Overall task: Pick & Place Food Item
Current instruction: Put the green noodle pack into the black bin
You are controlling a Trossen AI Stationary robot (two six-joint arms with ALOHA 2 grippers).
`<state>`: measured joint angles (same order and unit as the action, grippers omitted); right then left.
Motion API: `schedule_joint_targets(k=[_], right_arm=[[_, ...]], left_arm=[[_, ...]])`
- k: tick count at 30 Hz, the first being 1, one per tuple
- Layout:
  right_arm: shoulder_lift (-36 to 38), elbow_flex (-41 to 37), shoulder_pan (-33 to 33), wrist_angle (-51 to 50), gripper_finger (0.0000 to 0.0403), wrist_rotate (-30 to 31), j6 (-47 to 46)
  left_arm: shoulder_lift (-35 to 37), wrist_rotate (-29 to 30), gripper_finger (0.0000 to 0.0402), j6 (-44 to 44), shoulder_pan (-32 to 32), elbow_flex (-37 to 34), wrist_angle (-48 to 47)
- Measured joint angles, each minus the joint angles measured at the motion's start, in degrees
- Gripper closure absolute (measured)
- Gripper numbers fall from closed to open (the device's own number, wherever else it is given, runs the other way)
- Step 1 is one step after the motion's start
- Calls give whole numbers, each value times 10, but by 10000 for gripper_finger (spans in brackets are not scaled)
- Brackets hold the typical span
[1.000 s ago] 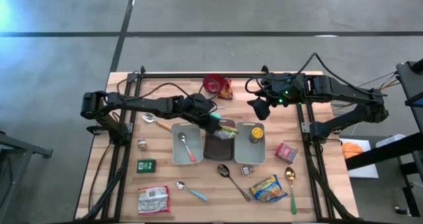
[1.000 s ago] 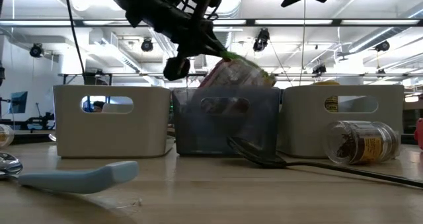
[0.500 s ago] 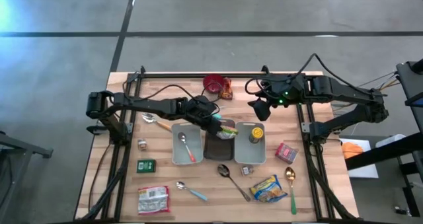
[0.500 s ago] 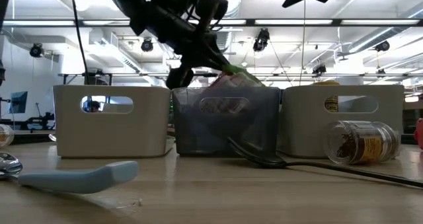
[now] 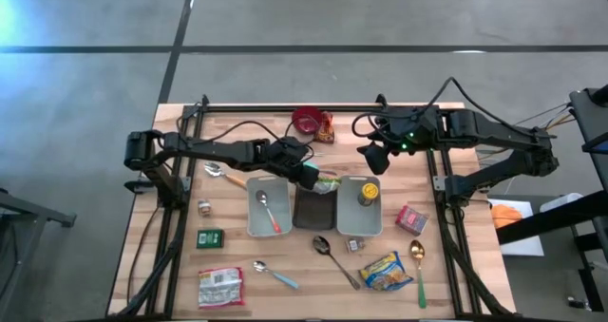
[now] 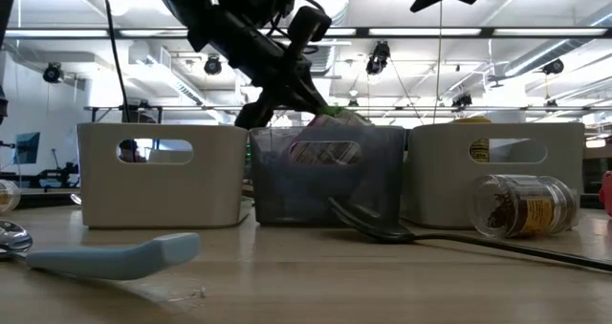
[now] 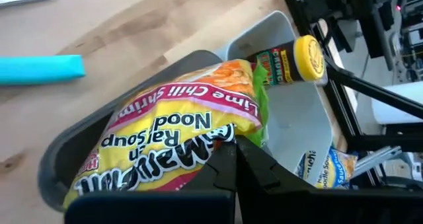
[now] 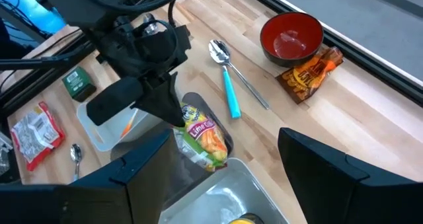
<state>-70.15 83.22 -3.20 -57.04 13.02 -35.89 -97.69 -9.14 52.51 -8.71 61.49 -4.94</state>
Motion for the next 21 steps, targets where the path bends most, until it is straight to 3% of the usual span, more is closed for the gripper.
schedule_joint_targets(k=[13,21], right_arm=[[0,0,0,0,135,0,3],[0,0,0,0,135,0,3]], left_arm=[[0,55,401,35,0,0,-46],[9,36,401,35,1,0,-30]])
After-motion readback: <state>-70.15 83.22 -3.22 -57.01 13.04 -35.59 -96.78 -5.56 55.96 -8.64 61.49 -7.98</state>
